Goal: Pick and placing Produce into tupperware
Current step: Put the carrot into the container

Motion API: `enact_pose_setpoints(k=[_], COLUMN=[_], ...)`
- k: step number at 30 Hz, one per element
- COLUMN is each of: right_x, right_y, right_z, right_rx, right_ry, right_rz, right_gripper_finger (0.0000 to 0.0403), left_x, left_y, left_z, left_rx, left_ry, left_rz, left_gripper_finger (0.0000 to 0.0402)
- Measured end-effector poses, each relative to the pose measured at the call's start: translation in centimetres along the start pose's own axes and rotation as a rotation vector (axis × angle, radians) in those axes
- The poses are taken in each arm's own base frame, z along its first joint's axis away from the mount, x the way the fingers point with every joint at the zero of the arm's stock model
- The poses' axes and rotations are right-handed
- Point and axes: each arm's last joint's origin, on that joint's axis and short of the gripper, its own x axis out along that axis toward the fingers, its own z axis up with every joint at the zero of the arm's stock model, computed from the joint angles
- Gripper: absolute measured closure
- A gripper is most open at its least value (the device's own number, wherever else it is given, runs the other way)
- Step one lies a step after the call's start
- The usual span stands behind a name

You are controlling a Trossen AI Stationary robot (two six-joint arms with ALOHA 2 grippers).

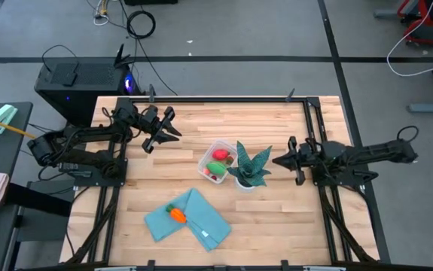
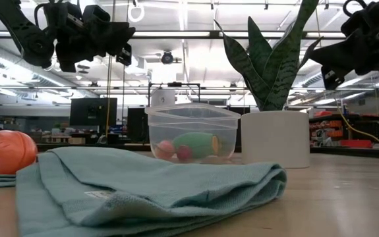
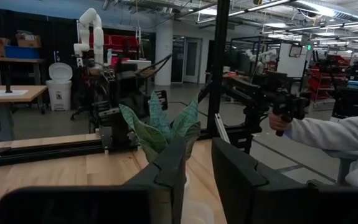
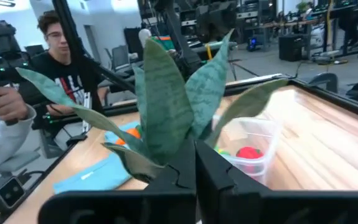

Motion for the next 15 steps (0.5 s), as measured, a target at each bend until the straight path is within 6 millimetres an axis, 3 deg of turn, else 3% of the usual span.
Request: enact_pose_setpoints(k=[15], right_x=[-1.13], right_y=[-0.18], right_z=[0.26], right_rx=[-0.067], right_ry=[-0.050], right_rz=[0.009], right_gripper_finger=[0.0403], left_x=[0.01], left_y=[0.00], left_z=[-0.02], left_rx=[-0.003], left_ry=[0.001], left_rz=[0.000], left_gripper_finger=[0.0314])
